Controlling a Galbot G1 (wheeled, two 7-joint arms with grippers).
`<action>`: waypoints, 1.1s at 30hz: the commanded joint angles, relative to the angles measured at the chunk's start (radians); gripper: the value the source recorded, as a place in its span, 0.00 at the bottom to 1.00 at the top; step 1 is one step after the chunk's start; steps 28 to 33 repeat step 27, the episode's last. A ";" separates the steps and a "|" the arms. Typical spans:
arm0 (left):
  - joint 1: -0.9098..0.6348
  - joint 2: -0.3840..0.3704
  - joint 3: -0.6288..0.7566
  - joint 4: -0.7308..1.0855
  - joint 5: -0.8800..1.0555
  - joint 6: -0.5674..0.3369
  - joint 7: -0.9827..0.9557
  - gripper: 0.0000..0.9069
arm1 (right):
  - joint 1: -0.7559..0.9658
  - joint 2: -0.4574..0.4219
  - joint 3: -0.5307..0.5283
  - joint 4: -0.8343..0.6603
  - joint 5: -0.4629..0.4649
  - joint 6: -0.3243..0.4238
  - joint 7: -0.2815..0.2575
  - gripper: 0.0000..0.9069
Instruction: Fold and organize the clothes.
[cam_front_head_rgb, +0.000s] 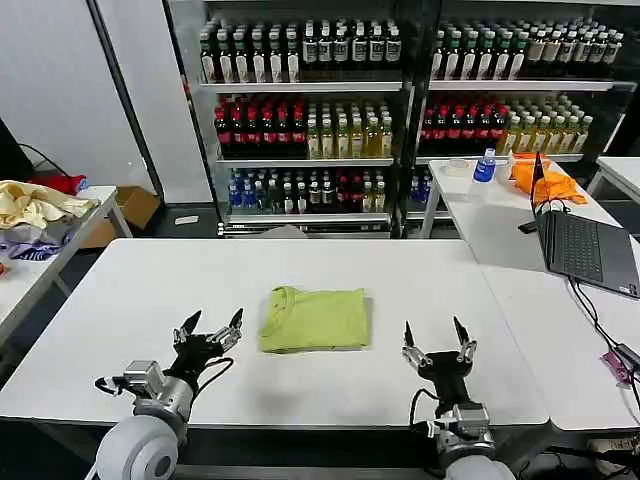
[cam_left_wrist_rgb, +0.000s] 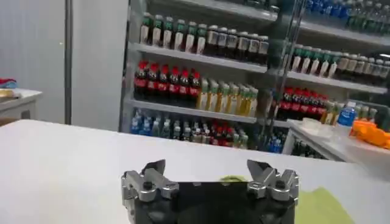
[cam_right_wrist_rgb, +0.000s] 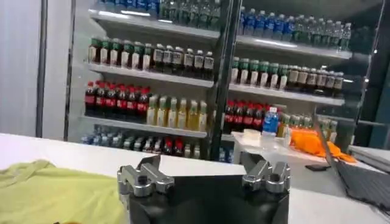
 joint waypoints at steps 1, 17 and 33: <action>0.025 -0.001 0.000 -0.015 0.014 0.001 0.002 1.00 | -0.090 -0.003 0.033 0.089 -0.039 0.008 -0.017 1.00; 0.021 0.013 0.014 -0.008 0.026 -0.016 0.004 1.00 | -0.087 -0.008 0.051 0.098 -0.035 0.000 0.006 1.00; -0.033 0.003 0.035 0.029 0.021 -0.016 0.004 1.00 | -0.059 0.010 0.029 0.058 -0.012 0.008 0.010 1.00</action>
